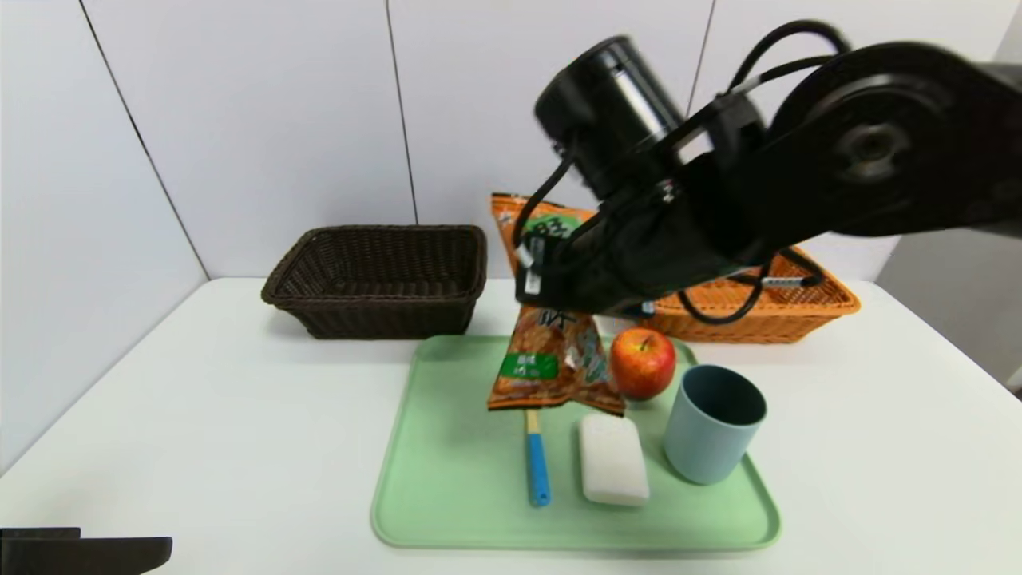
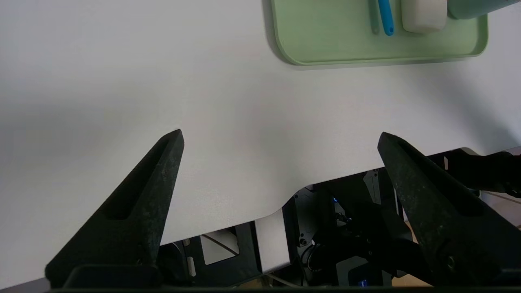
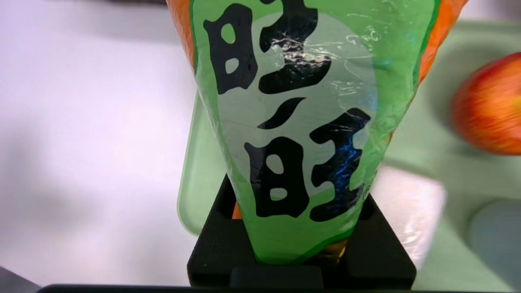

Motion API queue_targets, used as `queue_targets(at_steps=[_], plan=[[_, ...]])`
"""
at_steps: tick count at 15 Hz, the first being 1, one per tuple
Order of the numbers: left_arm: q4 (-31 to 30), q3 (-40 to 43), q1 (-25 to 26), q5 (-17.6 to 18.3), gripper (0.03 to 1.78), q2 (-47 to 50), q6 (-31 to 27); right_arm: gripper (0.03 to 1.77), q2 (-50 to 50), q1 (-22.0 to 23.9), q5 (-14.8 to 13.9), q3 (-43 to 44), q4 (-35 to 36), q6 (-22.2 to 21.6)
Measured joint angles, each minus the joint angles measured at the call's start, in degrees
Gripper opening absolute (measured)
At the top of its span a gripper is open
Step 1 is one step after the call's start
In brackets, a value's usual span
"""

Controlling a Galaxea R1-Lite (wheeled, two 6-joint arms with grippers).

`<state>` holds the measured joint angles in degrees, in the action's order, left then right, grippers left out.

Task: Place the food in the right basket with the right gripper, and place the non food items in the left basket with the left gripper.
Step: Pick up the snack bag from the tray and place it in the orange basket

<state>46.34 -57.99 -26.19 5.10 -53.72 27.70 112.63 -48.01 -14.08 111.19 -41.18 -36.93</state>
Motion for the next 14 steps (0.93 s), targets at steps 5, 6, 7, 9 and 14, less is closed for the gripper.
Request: queue_targets(at_steps=[5, 6, 7, 9, 14], plan=[[-0.1, -0.3, 0.0, 0.0, 1.69, -0.5, 0.0, 0.44, -5.9, 15.2, 6.1, 0.3, 6.6, 1.9], [-0.1, -0.3, 0.0, 0.0, 1.69, -0.6, 0.0, 0.44, -6.4, 18.5, 6.4, 0.3, 7.2, 1.9], [-0.1, -0.3, 0.0, 0.0, 1.69, -0.7, 0.0, 0.44, -6.7, 21.8, 7.0, 0.3, 7.6, 1.5], [-0.1, -0.1, 0.0, 0.6, 1.69, -0.7, 0.0, 0.44, -6.6, 27.3, 9.9, 0.3, 8.4, -2.8], [-0.1, -0.1, 0.0, 0.7, 1.69, -0.7, 0.1, 0.44, -2.9, 34.8, 15.1, 0.3, 10.0, -21.0]])
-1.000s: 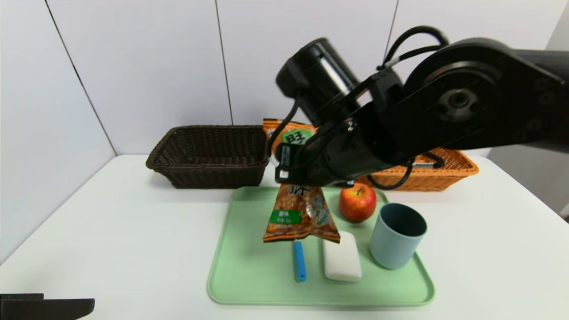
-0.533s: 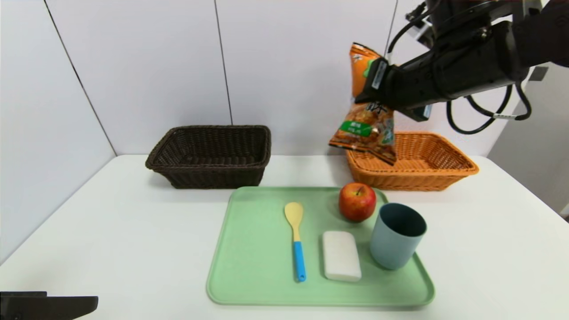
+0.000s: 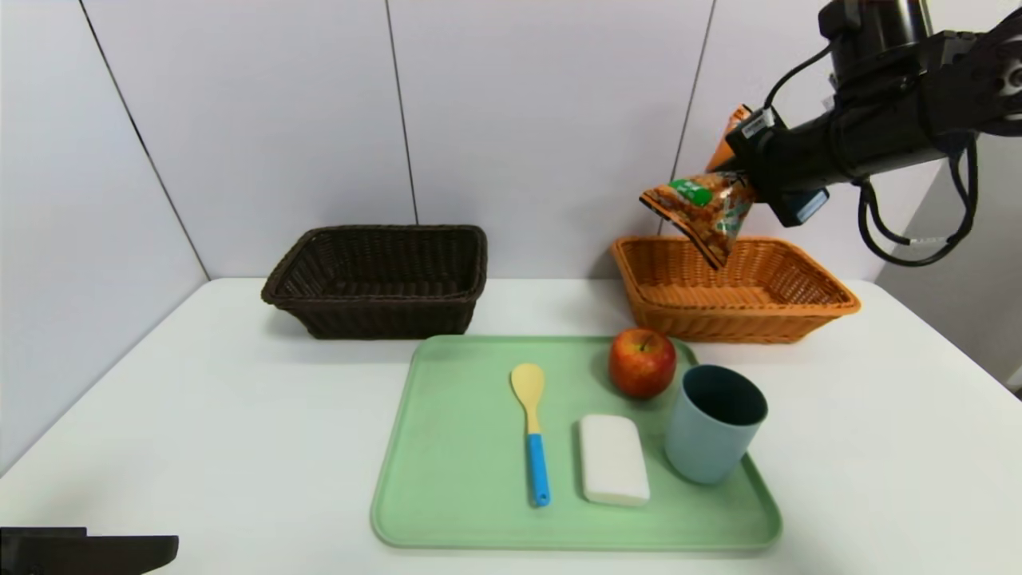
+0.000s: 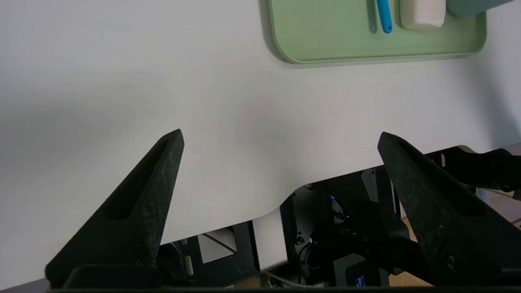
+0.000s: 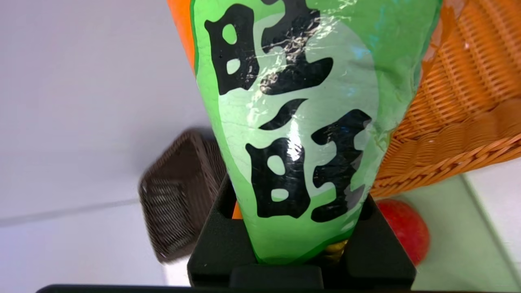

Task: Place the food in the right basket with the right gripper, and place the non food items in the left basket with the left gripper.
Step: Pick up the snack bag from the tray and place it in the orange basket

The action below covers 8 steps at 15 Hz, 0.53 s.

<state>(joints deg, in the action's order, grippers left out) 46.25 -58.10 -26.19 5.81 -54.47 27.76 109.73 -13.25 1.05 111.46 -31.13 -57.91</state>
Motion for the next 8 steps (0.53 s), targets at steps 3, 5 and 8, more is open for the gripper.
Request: queue_targets(at_steps=[3, 5, 8], plan=[[0.1, 0.1, 0.0, 0.1, 1.69, 0.0, 0.0, 0.44, 3.8, 2.1, 0.3, 0.0, 2.7, -10.2], [0.0, 0.1, 0.0, 0.1, 1.69, 0.0, 0.5, 0.44, 6.2, 4.5, 2.2, 0.0, 4.2, -15.5], [0.0, 0.1, 0.0, 0.2, 1.69, 0.1, 0.6, 0.44, 9.1, 8.1, 6.1, 0.0, 4.4, -21.4]])
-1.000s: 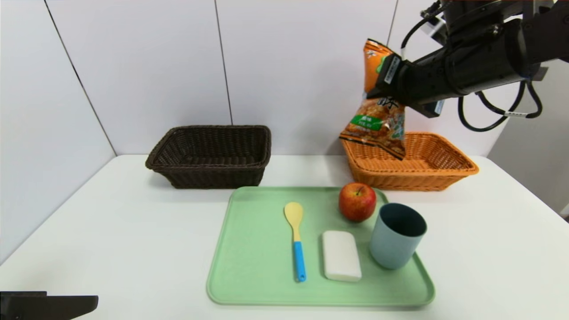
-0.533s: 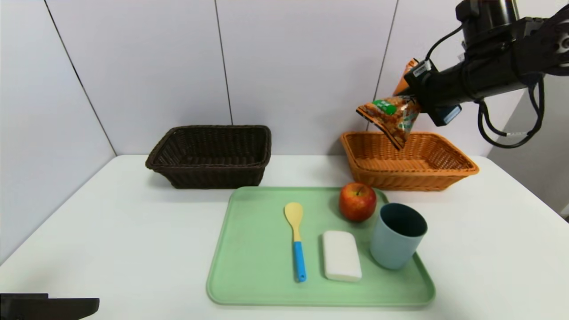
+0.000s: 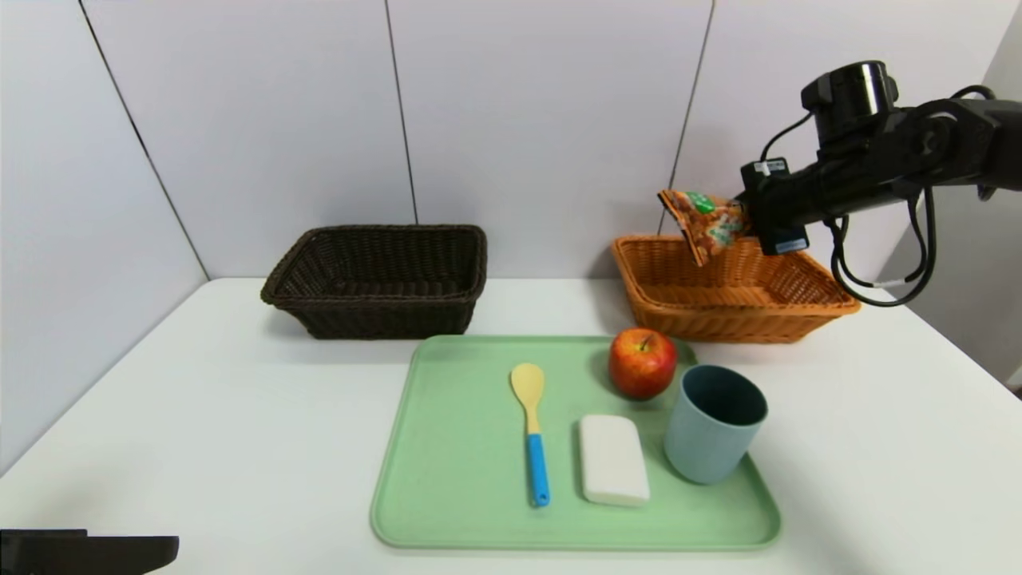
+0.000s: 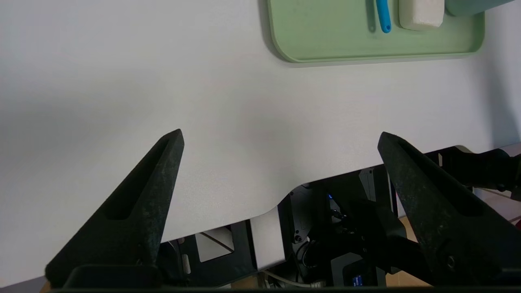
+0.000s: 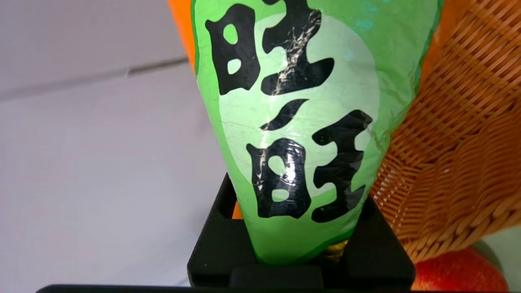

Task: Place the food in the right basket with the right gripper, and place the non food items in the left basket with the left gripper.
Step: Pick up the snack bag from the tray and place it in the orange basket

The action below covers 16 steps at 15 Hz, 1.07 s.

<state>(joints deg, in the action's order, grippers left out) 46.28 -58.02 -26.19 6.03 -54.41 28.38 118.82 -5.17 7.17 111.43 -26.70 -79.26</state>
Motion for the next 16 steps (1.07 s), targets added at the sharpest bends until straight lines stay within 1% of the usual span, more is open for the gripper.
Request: queue_targets(at_steps=[2, 6, 7, 10, 11, 14, 15, 16], plan=[[0.0, 0.0, 0.0, 0.2, 1.69, 0.0, 0.0, 0.44, 1.7, 1.8, 1.1, 0.0, -0.2, -1.5], [0.0, -0.1, 0.0, 0.8, 1.69, 0.0, 0.0, 0.44, 4.1, 2.6, 1.3, 0.0, -0.3, -1.9], [0.0, -0.1, 0.0, 0.8, 1.69, 0.0, 0.0, 0.53, 4.6, 2.8, 1.4, 0.0, -0.2, -1.9], [0.0, -0.1, 0.0, 0.8, 1.69, 0.1, 0.1, 0.92, 5.3, 3.0, 2.2, 0.1, 0.1, -1.8], [0.0, -0.1, 0.0, 0.8, 1.69, 0.1, 0.3, 1.01, 5.4, 3.0, 2.2, 0.1, 0.2, -1.8], [-0.3, -0.1, 0.0, 0.9, 1.69, 0.1, 0.6, 1.24, 5.4, 3.0, 2.1, 0.1, 0.7, -2.3], [-1.3, -0.1, 0.0, 1.3, 1.69, 0.1, 1.0, 1.29, 5.0, 2.9, 1.9, 0.2, 1.3, -3.3], [-3.7, 0.2, 0.0, 2.0, 1.69, 0.1, 1.9, 1.35, 4.2, 2.7, 1.9, 0.2, 2.1, -4.7]])
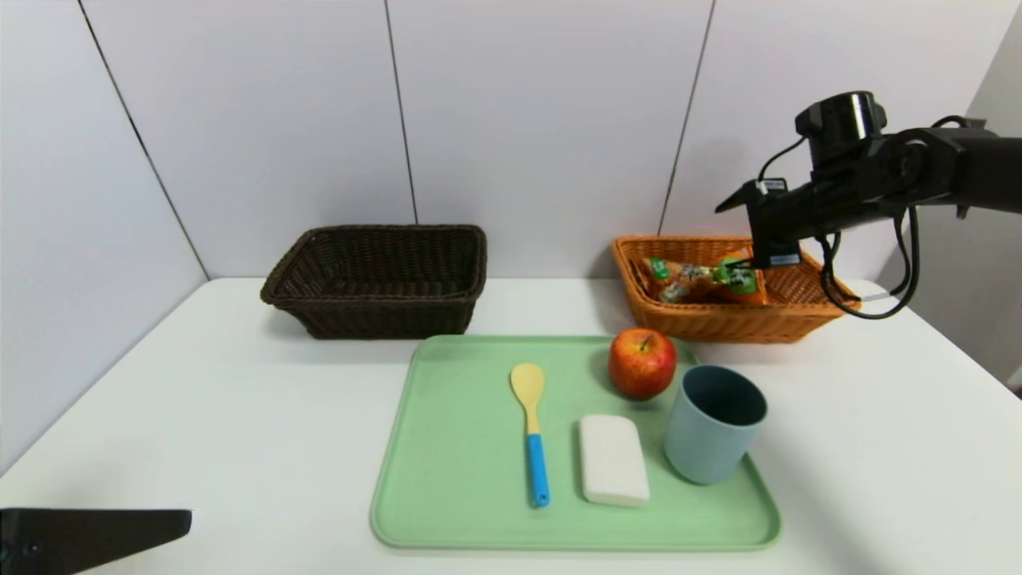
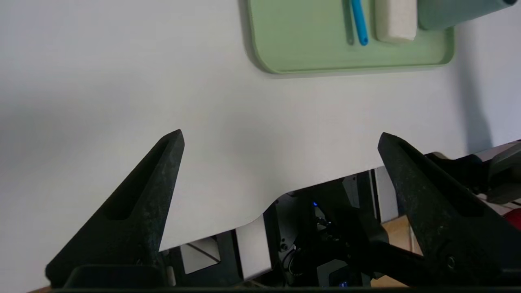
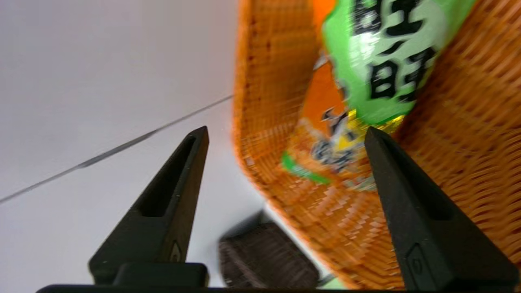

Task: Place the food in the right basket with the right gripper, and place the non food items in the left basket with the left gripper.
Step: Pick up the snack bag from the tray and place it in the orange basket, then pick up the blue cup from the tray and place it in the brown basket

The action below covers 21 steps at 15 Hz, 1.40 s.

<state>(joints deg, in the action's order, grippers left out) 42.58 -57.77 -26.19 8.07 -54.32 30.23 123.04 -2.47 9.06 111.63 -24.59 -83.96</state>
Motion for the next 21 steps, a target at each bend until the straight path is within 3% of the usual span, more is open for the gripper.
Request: queue_targets(at_steps=[2, 4, 7, 9, 11, 13, 15, 17, 19, 21], plan=[[-7.0, 1.6, 0.0, 0.6, 1.69, -0.2, 1.5, 1.42, -2.3, -1.1, 0.0, 0.0, -0.6, 1.6], [-15.5, 4.4, 0.0, -0.1, 1.69, -1.0, 1.6, 1.49, -5.1, -3.1, -0.2, 0.0, -5.6, 7.7], [-18.8, 5.3, 0.0, -3.9, 1.69, -3.0, 1.1, 1.56, -8.8, -3.7, 0.0, 0.0, -8.7, 12.7], [-15.6, 4.0, -0.1, -4.3, 1.69, -3.9, 0.3, 1.59, -10.6, -4.0, -0.6, 0.0, -11.1, 19.1], [-6.9, -0.8, -0.3, -4.4, 1.69, -4.6, -0.9, 1.62, -13.3, -4.7, -2.3, 0.0, -15.5, 30.1], [3.2, -6.8, -1.5, -4.3, 1.69, -5.7, -2.8, 1.64, -16.0, -6.2, -7.4, -0.3, -18.0, 40.2], [7.0, -8.4, -2.9, -4.3, 1.69, -6.8, -8.2, 1.66, -19.1, -7.9, -13.8, -1.5, -17.9, 47.5], [0.5, -4.3, -4.7, -3.9, 1.69, -7.6, -12.2, 1.67, -23.1, -9.4, -16.0, -3.6, -17.5, 51.6], [-11.7, 2.0, -6.9, -2.3, 1.69, -9.4, -13.8, 1.68, -27.7, -11.1, -16.3, -7.9, -15.7, 52.8], [-27.6, 9.2, -8.8, 1.8, 1.69, -12.8, -14.0, 1.69, -32.6, -12.7, -16.4, -13.5, -12.5, 53.3]])
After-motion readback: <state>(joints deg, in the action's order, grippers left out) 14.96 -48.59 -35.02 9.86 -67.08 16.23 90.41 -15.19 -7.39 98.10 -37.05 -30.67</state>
